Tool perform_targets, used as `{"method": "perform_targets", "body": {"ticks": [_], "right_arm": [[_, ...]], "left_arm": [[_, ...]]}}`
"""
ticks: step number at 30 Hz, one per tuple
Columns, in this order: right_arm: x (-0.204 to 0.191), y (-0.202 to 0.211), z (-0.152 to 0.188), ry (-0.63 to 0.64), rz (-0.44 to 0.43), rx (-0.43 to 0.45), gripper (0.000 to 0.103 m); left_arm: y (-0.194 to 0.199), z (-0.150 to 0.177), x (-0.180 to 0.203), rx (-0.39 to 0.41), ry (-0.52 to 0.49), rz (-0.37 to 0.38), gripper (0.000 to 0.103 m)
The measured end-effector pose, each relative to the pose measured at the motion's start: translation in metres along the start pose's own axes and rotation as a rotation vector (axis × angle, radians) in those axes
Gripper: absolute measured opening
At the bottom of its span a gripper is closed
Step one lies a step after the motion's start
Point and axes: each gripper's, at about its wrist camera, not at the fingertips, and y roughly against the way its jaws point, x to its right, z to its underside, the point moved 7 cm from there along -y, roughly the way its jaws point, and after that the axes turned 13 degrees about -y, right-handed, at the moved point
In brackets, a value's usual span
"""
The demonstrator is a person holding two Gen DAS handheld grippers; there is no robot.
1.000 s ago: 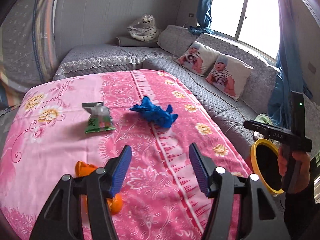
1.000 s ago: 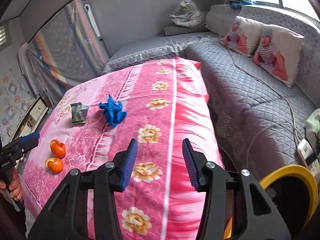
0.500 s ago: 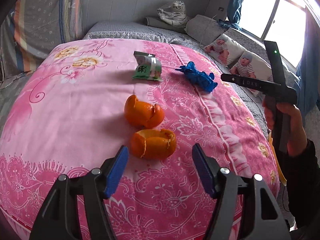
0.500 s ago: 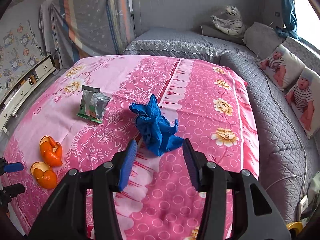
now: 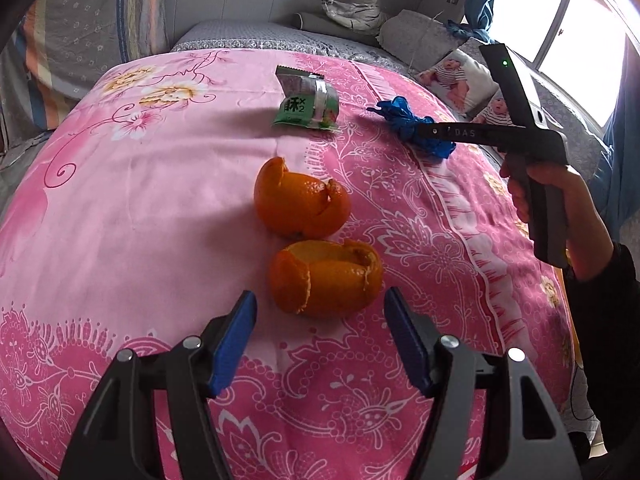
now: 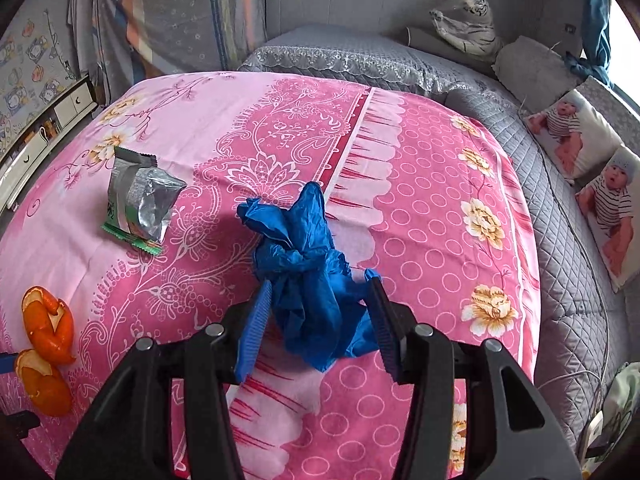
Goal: Collect trash
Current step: 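Move both tools back to the bed over the orange peel and blue glove, then grasp an orange peel with the left tool while the right tool grasps the blue glove, then carry the orange peel and blue glove with both tools over the yellow bin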
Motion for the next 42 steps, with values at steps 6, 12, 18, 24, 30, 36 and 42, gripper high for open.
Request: {"method": "perform_targets", "body": {"ticks": [6,12,18,24,30,36,42], "right_arm": [[-0.003,-0.012,-0.004,-0.008,-0.01,-0.02,0.046],[-0.006,-0.022,-0.006,-0.017,-0.028,-0.043,0.046],[-0.006,-0.026,-0.006,-0.027,-0.033,-0.049,0.029],[-0.003,-0.027,-0.005,-0.043,-0.033,-0.056,0.018],[0.005,-0.014,-0.007,-0.077,-0.047,-0.039,0.016],[0.012,0.016,-0.004,-0.096,-0.077,-0.007,0.016],[0.011,0.049,0.008,-0.103,-0.13,0.012,0.016]], "left_arm": [[-0.009,-0.004,-0.002,-0.003,0.015,0.014,0.063],[-0.016,-0.012,0.003,-0.008,0.007,0.025,0.061],[-0.018,-0.018,0.007,0.002,-0.013,0.008,0.05],[-0.015,-0.018,0.007,0.006,-0.011,-0.001,0.046],[-0.009,-0.016,0.006,0.013,-0.004,0.005,0.044],[0.006,-0.014,0.008,0.041,-0.008,0.007,0.044],[0.026,-0.014,0.011,0.077,-0.01,-0.003,0.044]]}}
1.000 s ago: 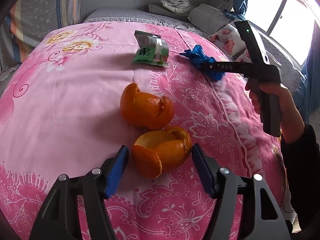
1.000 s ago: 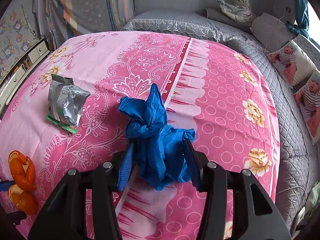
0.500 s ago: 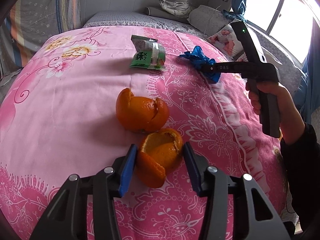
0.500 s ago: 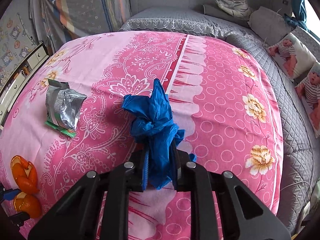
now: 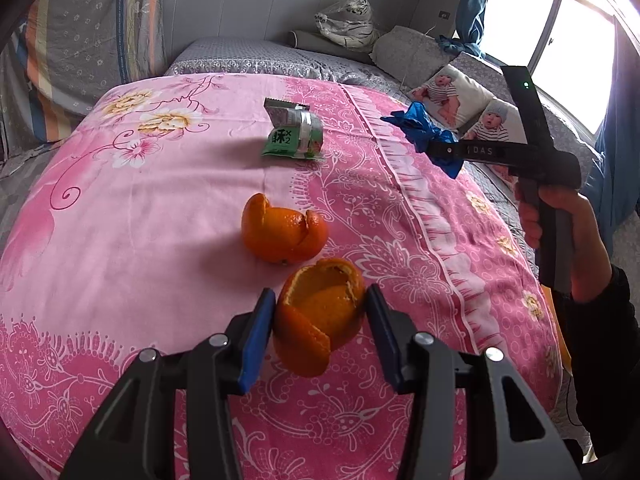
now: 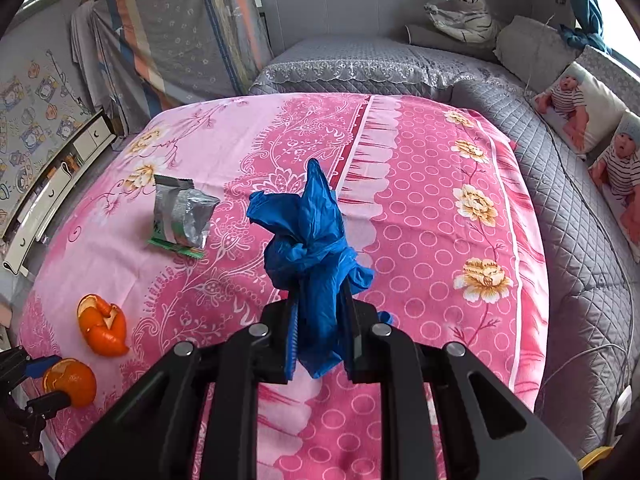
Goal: Collect trash
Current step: 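Carry the orange peel and blue glove with both tools over the yellow bin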
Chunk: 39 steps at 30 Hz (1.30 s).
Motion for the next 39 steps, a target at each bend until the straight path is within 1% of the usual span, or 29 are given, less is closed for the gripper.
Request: {"method": "perform_targets", "body": {"ticks": [7,13,19,28,39], "right_arm": [[-0.003,0.038,0.018,-0.009,-0.044,0.026,0.016],[0.001,0.076,0.027,-0.012,-0.061,0.069,0.016],[0.013,0.11,0.037,-0.015,-0.054,0.11,0.016],[0.052,0.152,0.047,-0.085,-0.037,0.168,0.016],[0.117,0.194,0.061,-0.186,0.013,0.232,0.016]], "left_arm": [[0.021,-0.009,0.015,0.045,-0.024,-0.026,0.044],[0.035,-0.024,0.039,0.093,-0.059,-0.018,0.044],[0.041,-0.042,0.07,0.126,-0.11,0.013,0.044],[0.041,-0.065,0.118,0.156,-0.18,0.06,0.044],[0.033,-0.089,0.18,0.181,-0.261,0.144,0.044]]}}
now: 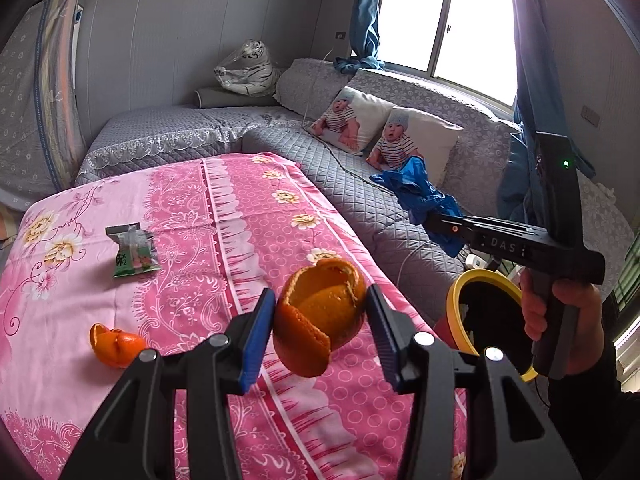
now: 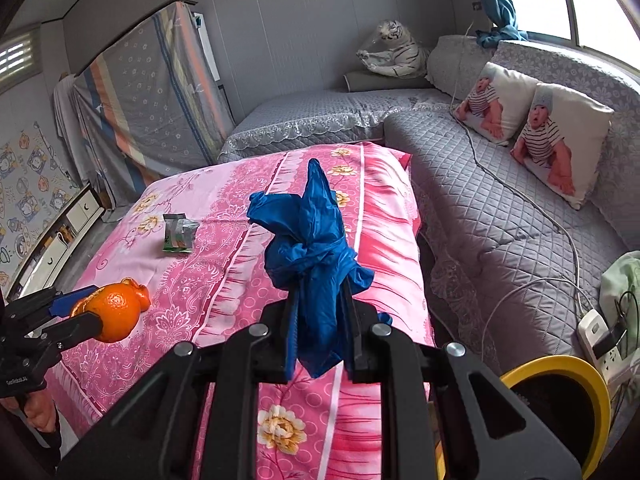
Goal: Collect trash
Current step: 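Carry the orange peel and blue glove with both tools over the yellow bin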
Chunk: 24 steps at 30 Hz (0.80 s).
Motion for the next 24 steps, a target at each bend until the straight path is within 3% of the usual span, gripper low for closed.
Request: {"method": "perform_targets", "body": {"ticks": [24], "right_arm": [[0.136,0.066,0.018,-0.196,0.146,0.09,0.016]], "left_arm": [[-0.055,-0.047,0.126,0.014,-0.184,0.209,0.044]]}}
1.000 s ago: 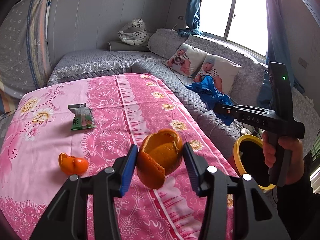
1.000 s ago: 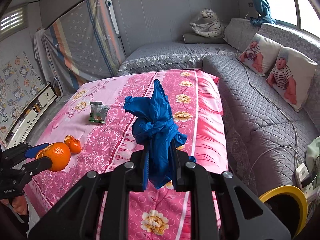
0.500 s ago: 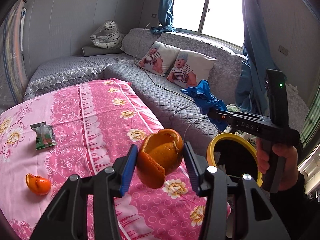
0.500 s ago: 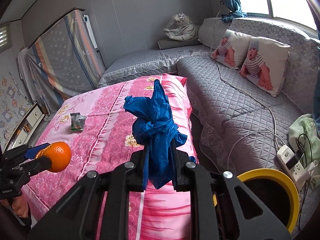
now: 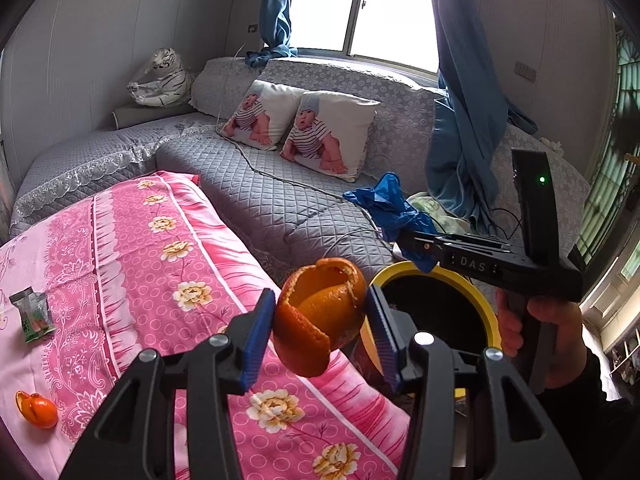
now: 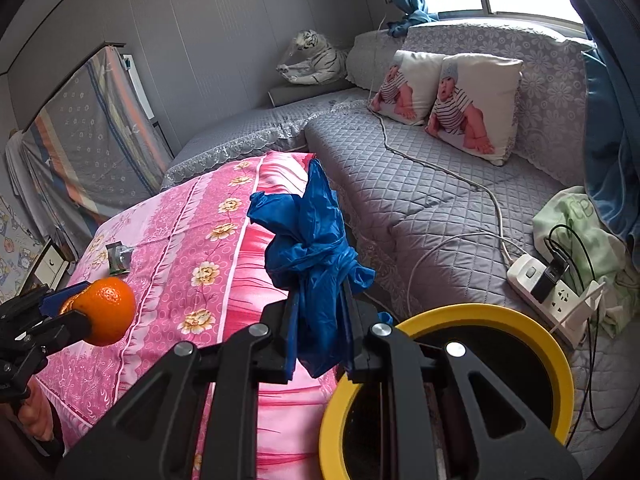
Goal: Collect trash
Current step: 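Carry the orange peel and blue glove with both tools over the yellow bin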
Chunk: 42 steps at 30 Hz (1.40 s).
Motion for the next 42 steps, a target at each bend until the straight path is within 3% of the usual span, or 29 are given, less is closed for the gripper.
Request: {"method": "perform_targets", "body": {"ticks": [16,27,42], "right_arm": [[0.074,0.025,0.013,-0.086,0.135,0.042,0.016],[0.131,0.03,0.032,-0.175,0.239,0.025,0.016],[0.175,0.012,0.056,-0.27,0.31,-0.051,0.017]], "left_arm": [[-0.047,-0.019,0.061,-0.02,-0.107,0.099,0.044],[-0.072,-0.022,0.102,-0.03,-0.169,0.171,0.044],[-0.132,0.0,0.124,-0.127,-0.141,0.255,0.045]]}}
